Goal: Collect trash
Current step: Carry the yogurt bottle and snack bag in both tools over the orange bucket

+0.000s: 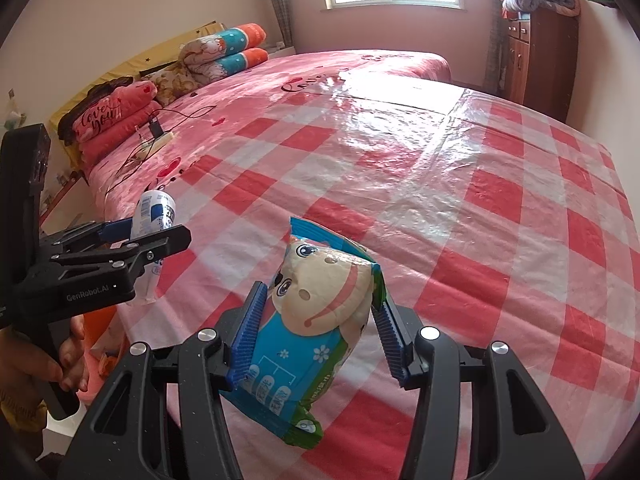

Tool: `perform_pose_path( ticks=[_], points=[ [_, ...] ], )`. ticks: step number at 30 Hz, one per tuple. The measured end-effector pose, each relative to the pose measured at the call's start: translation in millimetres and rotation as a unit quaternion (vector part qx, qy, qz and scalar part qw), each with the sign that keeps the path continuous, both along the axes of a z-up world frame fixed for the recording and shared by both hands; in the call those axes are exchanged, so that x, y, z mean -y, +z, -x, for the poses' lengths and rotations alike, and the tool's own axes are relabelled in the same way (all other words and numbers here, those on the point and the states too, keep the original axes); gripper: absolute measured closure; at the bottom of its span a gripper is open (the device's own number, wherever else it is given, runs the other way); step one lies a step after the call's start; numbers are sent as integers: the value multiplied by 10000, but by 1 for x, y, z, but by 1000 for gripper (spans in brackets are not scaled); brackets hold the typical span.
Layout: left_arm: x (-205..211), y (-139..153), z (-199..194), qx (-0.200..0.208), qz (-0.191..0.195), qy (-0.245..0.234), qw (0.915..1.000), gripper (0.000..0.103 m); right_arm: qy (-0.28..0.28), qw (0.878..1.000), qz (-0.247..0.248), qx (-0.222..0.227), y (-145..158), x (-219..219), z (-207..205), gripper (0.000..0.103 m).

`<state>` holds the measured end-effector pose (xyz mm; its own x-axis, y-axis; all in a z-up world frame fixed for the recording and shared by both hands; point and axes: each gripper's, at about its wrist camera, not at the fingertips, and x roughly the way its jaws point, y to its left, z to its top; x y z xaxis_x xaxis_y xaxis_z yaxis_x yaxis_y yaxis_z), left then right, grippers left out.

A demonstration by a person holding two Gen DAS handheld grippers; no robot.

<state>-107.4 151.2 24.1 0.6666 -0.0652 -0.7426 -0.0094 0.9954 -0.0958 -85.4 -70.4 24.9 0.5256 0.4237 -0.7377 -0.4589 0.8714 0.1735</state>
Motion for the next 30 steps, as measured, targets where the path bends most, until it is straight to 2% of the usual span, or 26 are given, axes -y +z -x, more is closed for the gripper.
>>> perform_pose_path(
  ticks=[16, 30],
  points=[
    [-42, -3, 53, -65, -6, 348, 9994, 32, 588, 9982, 49, 55, 10, -45, 31, 49],
    [-98, -23, 106, -321, 31, 1006, 9944, 32, 1645, 9863, 65, -117, 8, -119, 73, 49]
  ],
)
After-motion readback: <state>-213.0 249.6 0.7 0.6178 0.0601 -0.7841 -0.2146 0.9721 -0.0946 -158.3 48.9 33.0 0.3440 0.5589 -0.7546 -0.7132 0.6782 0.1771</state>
